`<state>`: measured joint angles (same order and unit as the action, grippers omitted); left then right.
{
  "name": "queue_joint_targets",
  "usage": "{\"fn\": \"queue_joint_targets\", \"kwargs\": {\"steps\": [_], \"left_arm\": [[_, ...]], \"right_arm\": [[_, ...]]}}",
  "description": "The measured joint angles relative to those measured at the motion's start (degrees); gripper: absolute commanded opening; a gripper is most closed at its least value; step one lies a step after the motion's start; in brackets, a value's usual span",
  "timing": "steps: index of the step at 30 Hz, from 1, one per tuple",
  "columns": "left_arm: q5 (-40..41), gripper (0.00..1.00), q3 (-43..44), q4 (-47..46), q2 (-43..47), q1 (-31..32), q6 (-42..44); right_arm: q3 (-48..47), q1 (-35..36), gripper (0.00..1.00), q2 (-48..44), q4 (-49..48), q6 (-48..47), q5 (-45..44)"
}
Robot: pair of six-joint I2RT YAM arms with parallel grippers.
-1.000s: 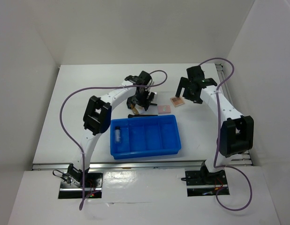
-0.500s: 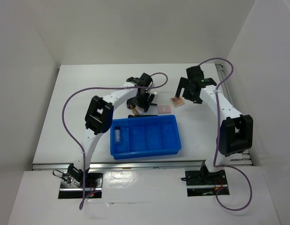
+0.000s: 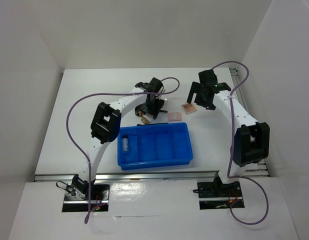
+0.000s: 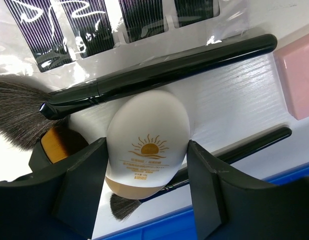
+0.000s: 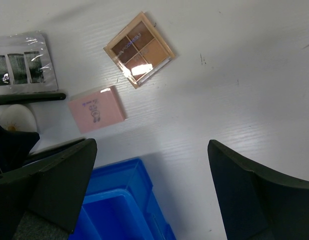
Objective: Organize the makeup
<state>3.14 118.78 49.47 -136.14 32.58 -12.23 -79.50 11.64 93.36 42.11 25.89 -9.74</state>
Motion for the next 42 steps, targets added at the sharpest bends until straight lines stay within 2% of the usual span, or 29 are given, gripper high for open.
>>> {"fn": "queue_joint_targets", "kwargs": {"steps": [6,13,23,32,36,42], "left_arm": [[0.13,0.4,0.61,0.28,0.0,0.0,0.04],[1.55,0.33,0.96,0.72,0.85,0.0,0.04],[3.37,0.31,2.82,2.38,5.46,0.0,-0.02],[5.35,0.26,5.81,4.76,9.84,0.0,-1.42],[5.88,0.25,1.01,5.31,16.63,0.0,-3.56],[5.57,0.24,-13.14,6.23,29.88,0.0,-9.14]], "right_arm": [[0.0,-0.02,1.0,0.0,0.0,0.0,0.0],[0.0,-0.02,1.0,0.0,-0.02,0.0,0.02],[0.0,-0.02,1.0,0.0,-0.02,0.0,0.09],[0.0,0.0,1.0,0.0,-0.02,0.0,0.11],[0.0,0.0,1.0,0.0,-0.07,0.02,0.33],[0.0,-0.02,1.0,0.0,-0.15,0.04,0.94]]}}
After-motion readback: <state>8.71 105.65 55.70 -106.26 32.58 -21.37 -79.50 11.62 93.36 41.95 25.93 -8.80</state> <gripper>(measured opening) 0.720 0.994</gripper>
